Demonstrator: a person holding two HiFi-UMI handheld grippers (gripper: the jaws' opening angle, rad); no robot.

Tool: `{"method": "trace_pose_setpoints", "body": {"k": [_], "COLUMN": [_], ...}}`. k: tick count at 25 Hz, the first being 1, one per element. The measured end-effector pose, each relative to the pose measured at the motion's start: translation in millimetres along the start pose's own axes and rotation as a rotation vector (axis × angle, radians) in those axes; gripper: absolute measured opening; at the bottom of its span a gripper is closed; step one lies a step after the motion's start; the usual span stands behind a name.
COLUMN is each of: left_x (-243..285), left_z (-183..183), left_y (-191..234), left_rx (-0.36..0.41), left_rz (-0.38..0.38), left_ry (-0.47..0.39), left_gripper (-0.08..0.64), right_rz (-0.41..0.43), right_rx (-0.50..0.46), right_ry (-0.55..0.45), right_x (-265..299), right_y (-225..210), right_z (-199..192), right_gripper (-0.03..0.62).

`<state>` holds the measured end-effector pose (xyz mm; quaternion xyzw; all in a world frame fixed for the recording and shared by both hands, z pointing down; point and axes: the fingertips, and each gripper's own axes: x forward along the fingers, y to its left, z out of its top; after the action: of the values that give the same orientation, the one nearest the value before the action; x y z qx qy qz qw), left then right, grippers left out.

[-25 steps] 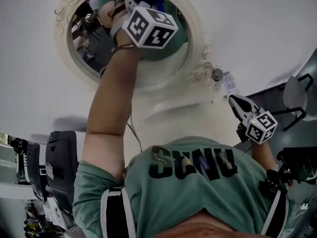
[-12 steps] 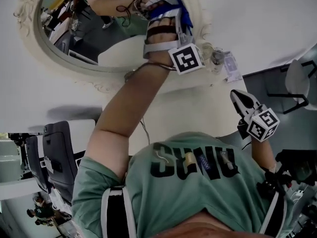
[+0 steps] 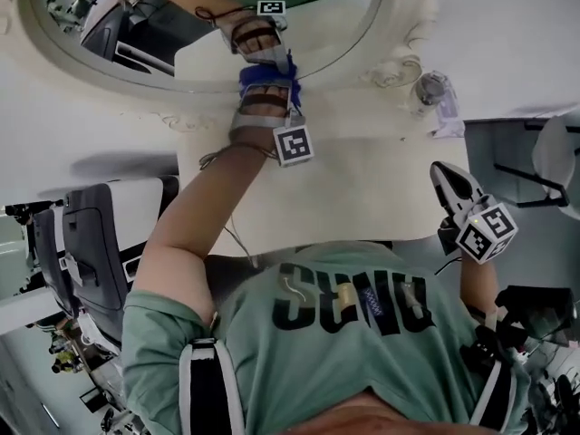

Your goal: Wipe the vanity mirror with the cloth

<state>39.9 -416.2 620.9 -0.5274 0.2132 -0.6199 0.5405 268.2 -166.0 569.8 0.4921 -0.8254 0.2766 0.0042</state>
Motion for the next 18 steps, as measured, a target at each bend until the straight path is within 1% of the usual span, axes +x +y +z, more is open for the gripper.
{"method": "trace_pose_setpoints", "body": {"k": [2, 3, 5, 6, 7, 9, 12, 14, 18], "left_x": [1.3, 1.8, 1.1, -2.7, -10.4, -36.8, -85.8, -121.7, -186.8], "left_z": [-10.7, -10.7, -7.7, -7.1, -8.2, -17.9, -47.4, -66.4, -100.2], "left_y": [-14.8, -16.2, -12.8, -10.3, -7.6, -1.6, 8.2, 14.7, 15.2], "left_rx": [-0.038, -0.062, -0.132, -0.185, -0.253, -0.425, -0.739, -0.942, -1.284], "left_rz": [-0.114, -0.144, -0.177, -0.195, -0.212, -0.229, -0.227, -0.222, -0.191], "left_ry": [0.003, -0.002, -0.023, -0.043, -0.070, -0.132, -0.216, -0.294, -0.454], "left_gripper": [0.074, 0.075, 0.079, 0.084, 0.086, 0.087, 0.089, 0.089, 0.091], "right_rz": [0.021, 0.032, 0.049, 0.055, 0.057, 0.056, 0.049, 0.051, 0.073], "right_rx": [-0.018, -0.029, -0.061, -0.082, -0.104, -0.140, -0.183, -0.217, -0.275], "right_ry": [0.007, 0.003, -0.018, -0.030, -0.043, -0.068, -0.098, -0.105, -0.116], "right_x": [9.3, 13.0, 17.4, 18.0, 17.4, 13.0, 2.9, 0.0, 11.0], "right_y": [7.3, 13.2, 27.9, 35.7, 43.3, 57.0, 74.5, 86.3, 107.5], "right_z": [3.5, 7.8, 22.9, 32.6, 42.0, 57.0, 73.1, 82.2, 98.3], "right_gripper": [0.008, 0.008, 0.008, 0.008, 0.008, 0.008, 0.008, 0.008, 0.008]}}
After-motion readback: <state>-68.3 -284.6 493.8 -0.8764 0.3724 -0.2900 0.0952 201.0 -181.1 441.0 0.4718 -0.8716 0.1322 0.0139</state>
